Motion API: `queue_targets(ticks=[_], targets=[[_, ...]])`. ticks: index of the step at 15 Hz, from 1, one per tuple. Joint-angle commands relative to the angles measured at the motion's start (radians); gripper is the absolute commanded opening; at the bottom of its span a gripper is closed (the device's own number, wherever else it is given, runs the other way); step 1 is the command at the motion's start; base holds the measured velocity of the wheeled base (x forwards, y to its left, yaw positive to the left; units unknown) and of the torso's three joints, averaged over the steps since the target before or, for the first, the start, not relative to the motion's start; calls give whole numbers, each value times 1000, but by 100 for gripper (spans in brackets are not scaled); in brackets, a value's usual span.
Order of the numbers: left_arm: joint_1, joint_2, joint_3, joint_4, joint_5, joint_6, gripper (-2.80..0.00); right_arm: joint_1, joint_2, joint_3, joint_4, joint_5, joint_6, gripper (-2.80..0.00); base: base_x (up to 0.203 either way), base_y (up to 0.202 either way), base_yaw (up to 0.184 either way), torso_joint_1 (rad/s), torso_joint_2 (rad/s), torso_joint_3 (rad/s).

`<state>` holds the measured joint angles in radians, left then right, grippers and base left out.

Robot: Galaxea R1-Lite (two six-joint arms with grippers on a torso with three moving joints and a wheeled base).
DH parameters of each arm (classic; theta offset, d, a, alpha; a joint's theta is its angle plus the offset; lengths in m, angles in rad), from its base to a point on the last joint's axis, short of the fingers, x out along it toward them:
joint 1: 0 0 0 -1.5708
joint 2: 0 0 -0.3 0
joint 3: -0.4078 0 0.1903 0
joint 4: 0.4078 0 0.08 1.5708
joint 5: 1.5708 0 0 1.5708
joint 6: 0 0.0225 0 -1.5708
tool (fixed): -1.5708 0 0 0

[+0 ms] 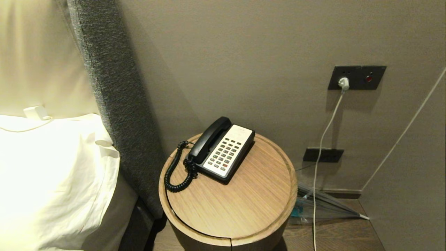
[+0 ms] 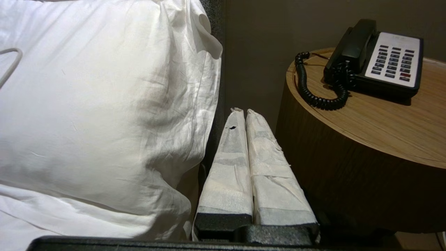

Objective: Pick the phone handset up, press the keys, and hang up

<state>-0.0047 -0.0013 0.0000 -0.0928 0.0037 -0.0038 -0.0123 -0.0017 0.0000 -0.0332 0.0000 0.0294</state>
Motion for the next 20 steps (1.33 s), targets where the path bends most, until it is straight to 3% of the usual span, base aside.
queue_targets(ticks=[1, 8, 20], targets=[[0, 1, 40, -1, 1, -1, -280, 0, 0, 12, -1, 0, 0, -280, 0, 0, 0, 2, 9, 192], [0, 1, 40, -1, 1, -2, -280, 0, 0, 12, -1, 0, 1, -280, 0, 0, 0, 2, 2, 195], [0, 1, 40, -1, -1, 0, -280, 0, 0, 12, -1, 0, 0, -280, 0, 0, 0, 0, 0, 10]])
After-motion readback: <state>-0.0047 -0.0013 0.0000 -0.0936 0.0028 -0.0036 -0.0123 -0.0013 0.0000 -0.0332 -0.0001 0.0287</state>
